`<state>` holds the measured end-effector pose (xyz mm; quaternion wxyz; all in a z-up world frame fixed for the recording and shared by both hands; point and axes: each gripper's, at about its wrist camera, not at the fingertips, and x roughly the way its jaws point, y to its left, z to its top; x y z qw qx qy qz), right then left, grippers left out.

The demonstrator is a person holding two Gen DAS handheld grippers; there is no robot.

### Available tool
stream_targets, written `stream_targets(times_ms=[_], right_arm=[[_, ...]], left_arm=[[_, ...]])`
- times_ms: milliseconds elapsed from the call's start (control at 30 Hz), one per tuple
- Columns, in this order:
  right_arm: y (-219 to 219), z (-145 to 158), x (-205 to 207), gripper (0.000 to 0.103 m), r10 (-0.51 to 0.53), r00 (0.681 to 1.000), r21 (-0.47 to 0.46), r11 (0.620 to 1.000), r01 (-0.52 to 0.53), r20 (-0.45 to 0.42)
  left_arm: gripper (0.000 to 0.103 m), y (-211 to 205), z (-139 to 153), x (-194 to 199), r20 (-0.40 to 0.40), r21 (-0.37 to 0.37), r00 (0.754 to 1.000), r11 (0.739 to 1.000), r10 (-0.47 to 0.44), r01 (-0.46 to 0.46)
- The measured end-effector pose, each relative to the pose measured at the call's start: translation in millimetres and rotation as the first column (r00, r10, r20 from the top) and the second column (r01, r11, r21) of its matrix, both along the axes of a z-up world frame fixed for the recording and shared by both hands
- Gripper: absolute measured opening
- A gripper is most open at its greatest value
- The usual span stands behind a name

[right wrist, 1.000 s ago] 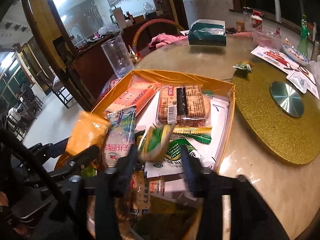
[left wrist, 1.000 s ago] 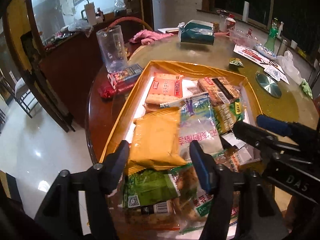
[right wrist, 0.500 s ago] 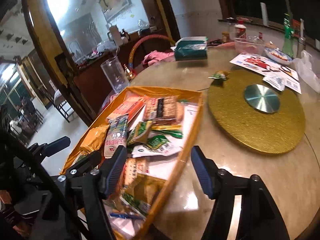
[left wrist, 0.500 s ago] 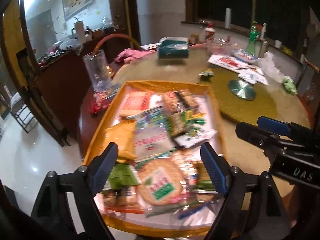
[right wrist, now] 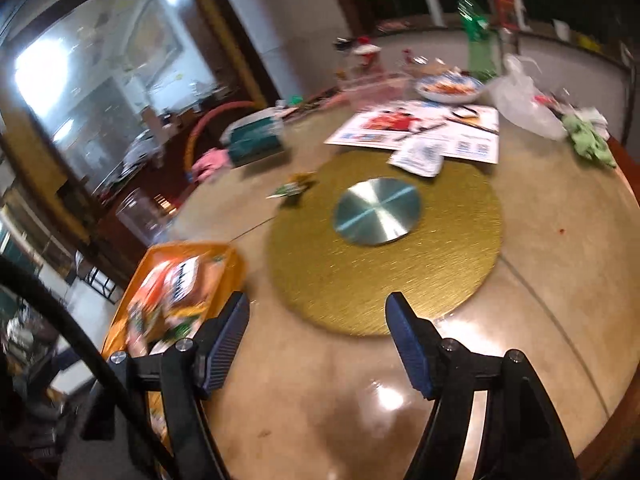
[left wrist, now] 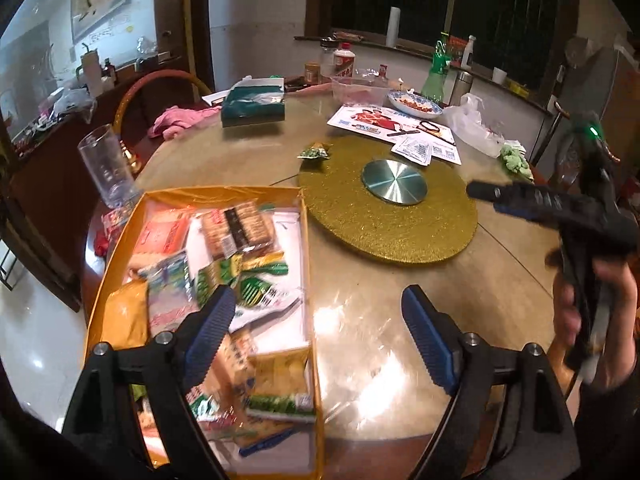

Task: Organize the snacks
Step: 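Reach the right tool to the white printed paper packet and grasp it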

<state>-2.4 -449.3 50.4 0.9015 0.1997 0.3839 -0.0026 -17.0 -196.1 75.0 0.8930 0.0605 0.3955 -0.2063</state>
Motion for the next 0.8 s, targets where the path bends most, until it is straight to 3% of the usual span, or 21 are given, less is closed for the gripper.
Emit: stream_targets(times_ms=[167,533,800], right_arm=[[-37,-10,46,0.071,-0.060,0.996,-0.041,0.998,0.058,-0.061],[-85,-37,154,0.071,-0.057,0.988,-0.116,0.992,0.040,-0.144],[-119,-48,212,0.071,-0.071,0.986,-0.154,0.987,0.047,-0.150]], left_arm=[[0.085,-15,-7,15,-0.014,0.028,1.000,1.000,0.007,-0.007],[0.085,-33,-9,41,0.003,0.080,0.999,0.996,0.038,-0.038],[0.085,-38,-9,47,0.039,0.117,0.998,0.992,0.048,-0.052]])
